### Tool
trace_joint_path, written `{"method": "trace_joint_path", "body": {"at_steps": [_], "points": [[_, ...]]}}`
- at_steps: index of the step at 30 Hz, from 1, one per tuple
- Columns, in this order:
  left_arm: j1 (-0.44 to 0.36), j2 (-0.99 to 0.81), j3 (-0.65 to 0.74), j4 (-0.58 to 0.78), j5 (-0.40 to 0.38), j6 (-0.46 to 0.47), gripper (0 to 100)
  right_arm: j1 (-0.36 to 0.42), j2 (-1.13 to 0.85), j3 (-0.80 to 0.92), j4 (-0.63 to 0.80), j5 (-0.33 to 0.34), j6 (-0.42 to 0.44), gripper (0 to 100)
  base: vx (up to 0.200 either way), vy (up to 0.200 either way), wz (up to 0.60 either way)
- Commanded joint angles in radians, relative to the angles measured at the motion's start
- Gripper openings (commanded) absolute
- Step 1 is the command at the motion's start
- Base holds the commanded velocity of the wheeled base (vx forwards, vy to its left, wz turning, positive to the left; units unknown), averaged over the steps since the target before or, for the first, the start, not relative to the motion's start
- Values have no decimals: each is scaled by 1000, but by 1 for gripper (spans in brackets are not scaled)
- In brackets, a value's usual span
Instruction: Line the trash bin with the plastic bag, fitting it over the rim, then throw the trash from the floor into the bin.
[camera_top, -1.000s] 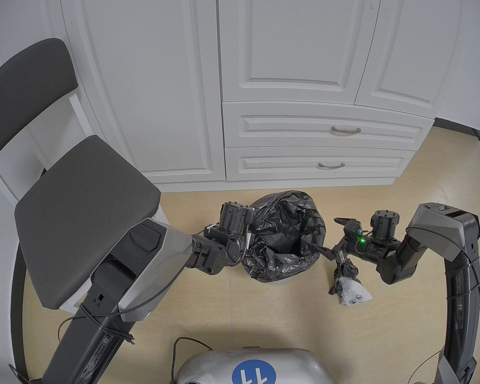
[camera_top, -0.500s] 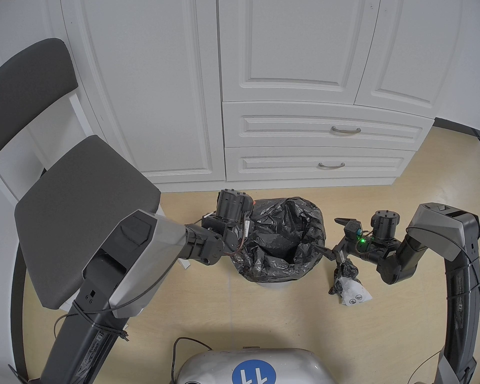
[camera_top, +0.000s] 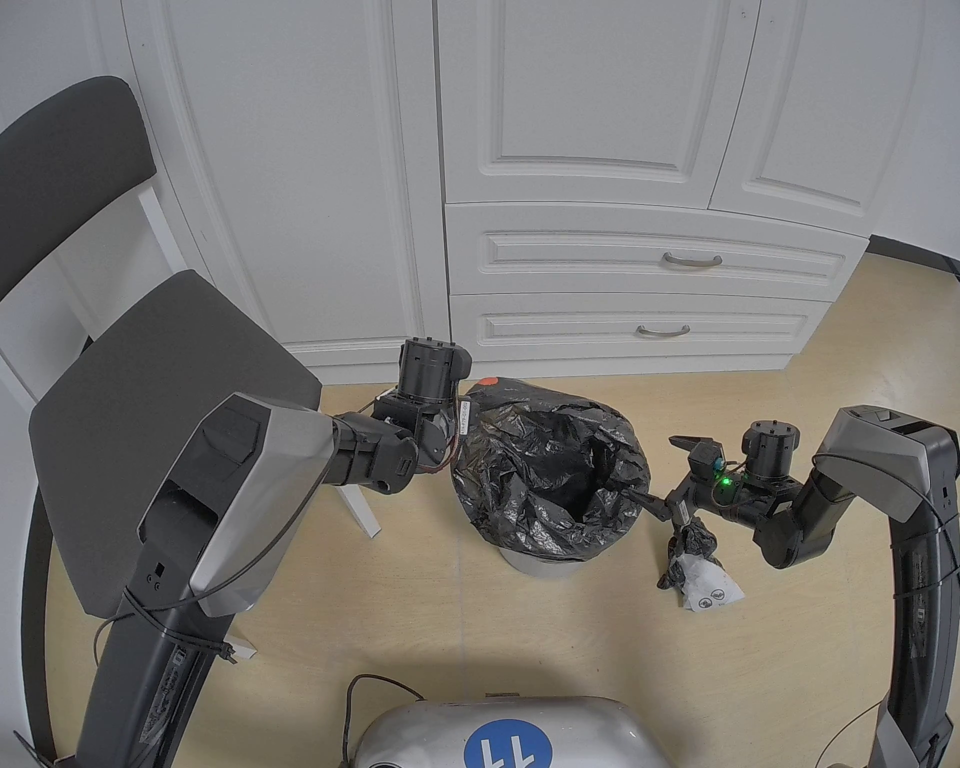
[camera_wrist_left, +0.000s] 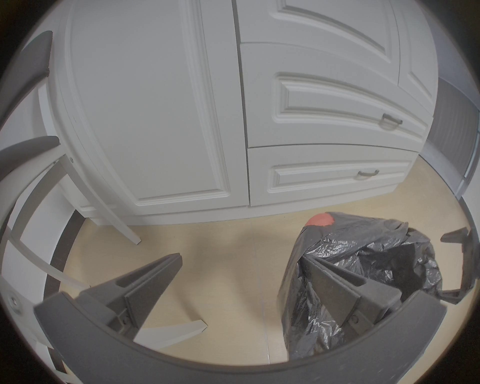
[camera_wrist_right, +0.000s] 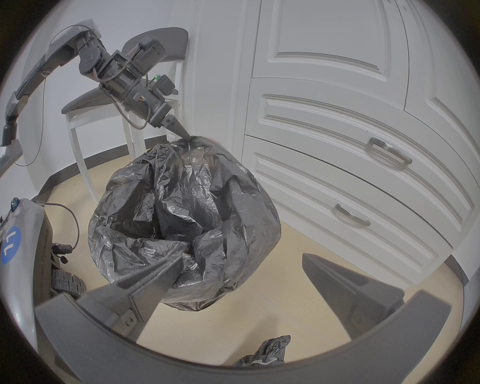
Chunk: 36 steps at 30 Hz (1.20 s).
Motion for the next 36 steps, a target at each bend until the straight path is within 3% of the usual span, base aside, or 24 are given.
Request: {"method": "trace_joint_path", "body": {"at_steps": [1,15,27,36], "points": [[7,28,-4,-1,-8,1,100,1,0,0,-1,1,-1,100,0,0,0],[10,97,-4,-9,-11,-8,100,1,3,0,1,1,-1,100,0,0,0],[-90,66,-4,117,-11,-169,100,-3,-4,0,-1,1,-1,100,0,0,0],[-82,77,-4,117,-11,-220,100,-8,-7,-2,-1,2,-1,100,0,0,0]]}}
